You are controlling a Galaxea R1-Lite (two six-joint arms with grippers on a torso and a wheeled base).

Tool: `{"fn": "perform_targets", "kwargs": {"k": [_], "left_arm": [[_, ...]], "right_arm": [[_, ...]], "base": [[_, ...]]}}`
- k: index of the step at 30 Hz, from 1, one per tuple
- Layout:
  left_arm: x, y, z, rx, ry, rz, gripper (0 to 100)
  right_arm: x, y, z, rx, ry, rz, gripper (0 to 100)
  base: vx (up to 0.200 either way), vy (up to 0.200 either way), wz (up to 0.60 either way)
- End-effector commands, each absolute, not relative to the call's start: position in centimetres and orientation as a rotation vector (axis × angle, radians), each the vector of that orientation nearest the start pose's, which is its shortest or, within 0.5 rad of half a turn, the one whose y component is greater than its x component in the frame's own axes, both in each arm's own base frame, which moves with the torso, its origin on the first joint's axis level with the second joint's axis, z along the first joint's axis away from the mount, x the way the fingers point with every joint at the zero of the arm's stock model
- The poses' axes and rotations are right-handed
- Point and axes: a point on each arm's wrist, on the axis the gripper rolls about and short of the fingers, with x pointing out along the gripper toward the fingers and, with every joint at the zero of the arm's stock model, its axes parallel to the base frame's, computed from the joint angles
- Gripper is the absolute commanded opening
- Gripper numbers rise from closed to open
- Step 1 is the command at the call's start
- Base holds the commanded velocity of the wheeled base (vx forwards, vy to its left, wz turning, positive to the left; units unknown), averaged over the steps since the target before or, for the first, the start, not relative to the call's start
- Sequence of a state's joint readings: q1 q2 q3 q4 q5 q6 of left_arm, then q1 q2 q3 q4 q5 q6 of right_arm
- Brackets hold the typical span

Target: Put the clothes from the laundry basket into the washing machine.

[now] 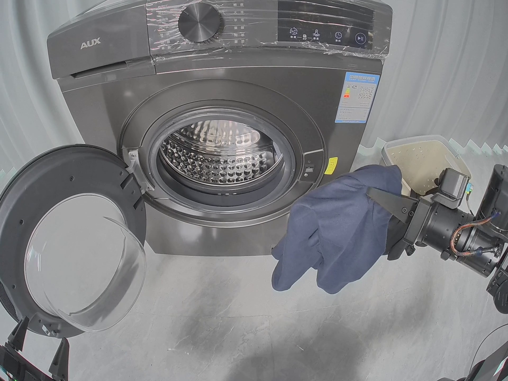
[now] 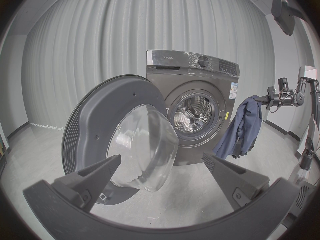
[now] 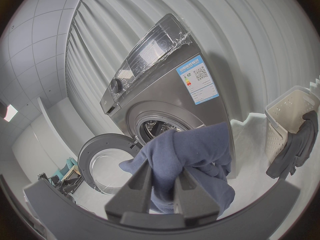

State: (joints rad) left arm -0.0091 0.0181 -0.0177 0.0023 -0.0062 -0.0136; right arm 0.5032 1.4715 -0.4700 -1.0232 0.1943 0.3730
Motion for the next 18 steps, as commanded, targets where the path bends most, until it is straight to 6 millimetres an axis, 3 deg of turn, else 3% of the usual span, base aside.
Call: {"fn": "perform_targets", "kwargs": {"k": [1, 3, 6, 18], "left_arm": [[-2.28, 0.01, 7.52, -0.012, 0.003, -0.015, 100], [-2.28, 0.01, 7.52, -0.012, 0.003, -0.015, 100], [-2.28, 0.01, 7.52, -0.012, 0.003, -0.015, 100], [-2.28, 0.01, 7.53, -0.015, 0.002, -0.015, 100]], "right_arm": [[19.82, 11.45, 19.36, 0.36, 0.112, 0.695, 0], [19.77, 11.41, 19.33, 0.36, 0.112, 0.693, 0], [19.77, 11.42, 19.33, 0.36, 0.112, 0.695, 0], [19.74, 11.4, 19.25, 0.358, 0.115, 0.696, 0]], "base": [[0.0, 0.0, 0.0], [0.0, 0.0, 0.0], [0.0, 0.0, 0.6], [0.0, 0.0, 0.0]]}}
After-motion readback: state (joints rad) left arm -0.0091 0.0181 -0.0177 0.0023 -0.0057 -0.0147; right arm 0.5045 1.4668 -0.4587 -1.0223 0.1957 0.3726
